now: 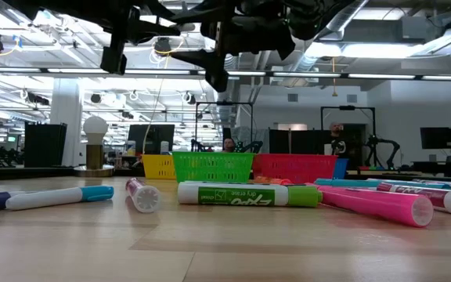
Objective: Pick & Place Markers
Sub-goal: Put the yellow highlighter pen into the blue bin
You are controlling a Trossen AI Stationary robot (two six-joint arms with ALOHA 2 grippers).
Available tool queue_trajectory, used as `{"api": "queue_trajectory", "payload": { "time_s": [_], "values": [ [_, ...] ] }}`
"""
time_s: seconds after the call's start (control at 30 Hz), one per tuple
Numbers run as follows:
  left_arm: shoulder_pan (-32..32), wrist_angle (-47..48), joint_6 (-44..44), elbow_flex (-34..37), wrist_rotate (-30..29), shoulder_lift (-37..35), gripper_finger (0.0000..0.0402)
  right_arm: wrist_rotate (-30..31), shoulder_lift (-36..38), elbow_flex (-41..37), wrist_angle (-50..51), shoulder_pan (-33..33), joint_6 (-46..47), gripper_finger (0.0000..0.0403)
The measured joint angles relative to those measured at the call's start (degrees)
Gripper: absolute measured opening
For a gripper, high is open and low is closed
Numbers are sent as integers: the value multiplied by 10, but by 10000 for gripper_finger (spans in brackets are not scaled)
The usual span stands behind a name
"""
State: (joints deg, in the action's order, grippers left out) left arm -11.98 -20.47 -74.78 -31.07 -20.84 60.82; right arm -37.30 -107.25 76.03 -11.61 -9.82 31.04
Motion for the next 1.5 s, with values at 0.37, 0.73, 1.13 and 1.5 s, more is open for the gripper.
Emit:
{"api": "queue_trajectory", "payload": {
  "time_s": [0.37,0.73,1.13,1.5],
  "values": [
    [0,6,0,0,-1,0,53,7,1,0,7,0,-15,177],
    [0,11,2,1,-6,0,54,6,1,0,12,0,-29,52],
    [0,11,8,1,2,0,95,7,1,0,21,-2,-43,30],
    [-1,12,49,-2,91,-1,129,4,19,-1,99,-32,-70,26]
  ]
}}
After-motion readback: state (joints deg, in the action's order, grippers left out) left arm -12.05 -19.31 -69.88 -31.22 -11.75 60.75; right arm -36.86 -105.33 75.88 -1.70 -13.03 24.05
